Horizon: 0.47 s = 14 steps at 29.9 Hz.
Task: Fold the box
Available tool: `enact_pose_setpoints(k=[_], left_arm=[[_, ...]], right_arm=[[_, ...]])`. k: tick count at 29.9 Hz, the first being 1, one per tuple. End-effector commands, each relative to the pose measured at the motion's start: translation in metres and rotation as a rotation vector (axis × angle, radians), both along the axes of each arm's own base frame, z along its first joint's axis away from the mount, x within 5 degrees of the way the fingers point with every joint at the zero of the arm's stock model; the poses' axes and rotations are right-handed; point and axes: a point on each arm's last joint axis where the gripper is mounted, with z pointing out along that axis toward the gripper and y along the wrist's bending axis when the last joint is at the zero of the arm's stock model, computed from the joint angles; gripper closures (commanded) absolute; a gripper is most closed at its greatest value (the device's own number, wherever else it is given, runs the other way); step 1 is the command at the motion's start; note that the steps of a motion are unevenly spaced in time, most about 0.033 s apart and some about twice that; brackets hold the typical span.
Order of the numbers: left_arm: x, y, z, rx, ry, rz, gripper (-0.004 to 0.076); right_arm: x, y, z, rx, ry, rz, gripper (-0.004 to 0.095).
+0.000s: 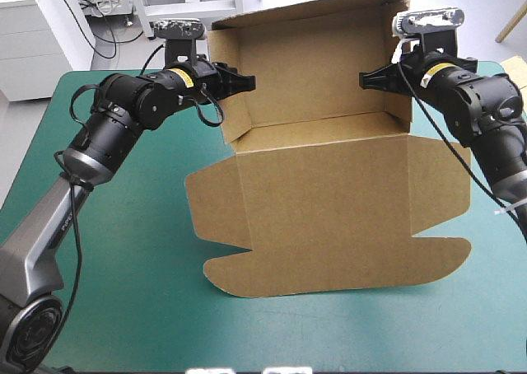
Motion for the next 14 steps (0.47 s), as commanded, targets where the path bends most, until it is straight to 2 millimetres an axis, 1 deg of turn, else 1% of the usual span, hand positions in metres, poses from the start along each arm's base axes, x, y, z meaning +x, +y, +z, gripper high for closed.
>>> enact_pose_setpoints(k=[1,10,14], left_arm=[[-0.021,-0.013,0.033,-0.171,-0.084,-0.066,0.0729],[-0.021,-0.013,0.034,-0.179,-0.094,-0.065,0.0731],[-0.018,-0.015,0.029,-0.154,-0.078,-0.066,0.0731]], right_arm=[[-0.012,0.005,0.027,0.11,-0.127,0.038,0.0907],[-0.014,0.004,0.019,0.071,-0.043,0.033,0.0907],[-0.016,0.004,0.013,0.038,0.018,0.038,0.0907]])
